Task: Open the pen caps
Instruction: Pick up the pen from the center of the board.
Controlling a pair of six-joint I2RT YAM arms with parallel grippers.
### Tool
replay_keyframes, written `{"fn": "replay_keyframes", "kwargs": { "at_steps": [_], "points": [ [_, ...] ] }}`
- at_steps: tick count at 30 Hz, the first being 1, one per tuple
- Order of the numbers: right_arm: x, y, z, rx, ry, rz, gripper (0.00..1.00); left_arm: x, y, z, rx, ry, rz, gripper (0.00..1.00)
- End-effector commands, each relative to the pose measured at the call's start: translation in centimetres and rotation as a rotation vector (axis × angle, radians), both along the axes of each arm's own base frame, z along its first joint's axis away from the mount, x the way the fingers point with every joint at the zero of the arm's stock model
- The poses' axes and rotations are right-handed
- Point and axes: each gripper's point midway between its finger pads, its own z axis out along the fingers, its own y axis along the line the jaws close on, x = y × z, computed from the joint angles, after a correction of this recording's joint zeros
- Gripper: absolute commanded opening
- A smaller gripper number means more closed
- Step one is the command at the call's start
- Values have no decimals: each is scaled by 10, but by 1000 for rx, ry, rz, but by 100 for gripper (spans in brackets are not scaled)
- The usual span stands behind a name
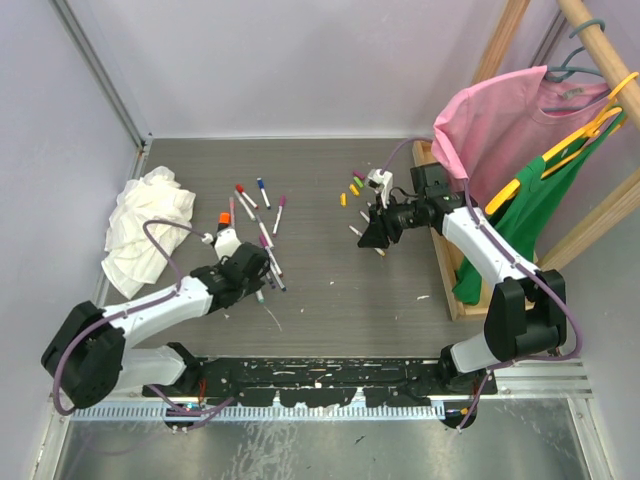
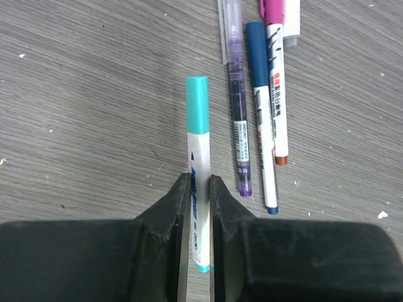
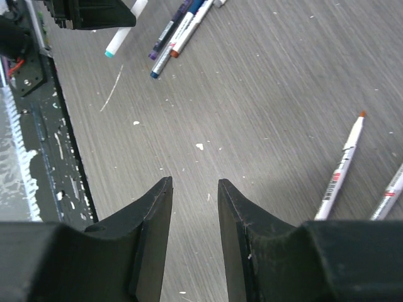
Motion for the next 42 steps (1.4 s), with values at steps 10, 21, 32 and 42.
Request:
{"fn": "replay_keyframes", "kwargs": {
  "at_steps": [10, 21, 32, 42],
  "points": [
    [-20, 26, 38, 235, 2, 52, 41, 7, -34, 56, -286, -253, -139, 0],
    [-27, 35, 44, 346, 51, 62, 43, -2, -75, 112, -542, -484, -292, 0],
    [-33, 42, 35, 406, 97, 83, 47, -2, -116, 147, -666, -630, -393, 0],
    [-34, 53, 22, 410, 157, 77, 55, 8, -144, 184, -753, -750, -451, 0]
  ]
}}
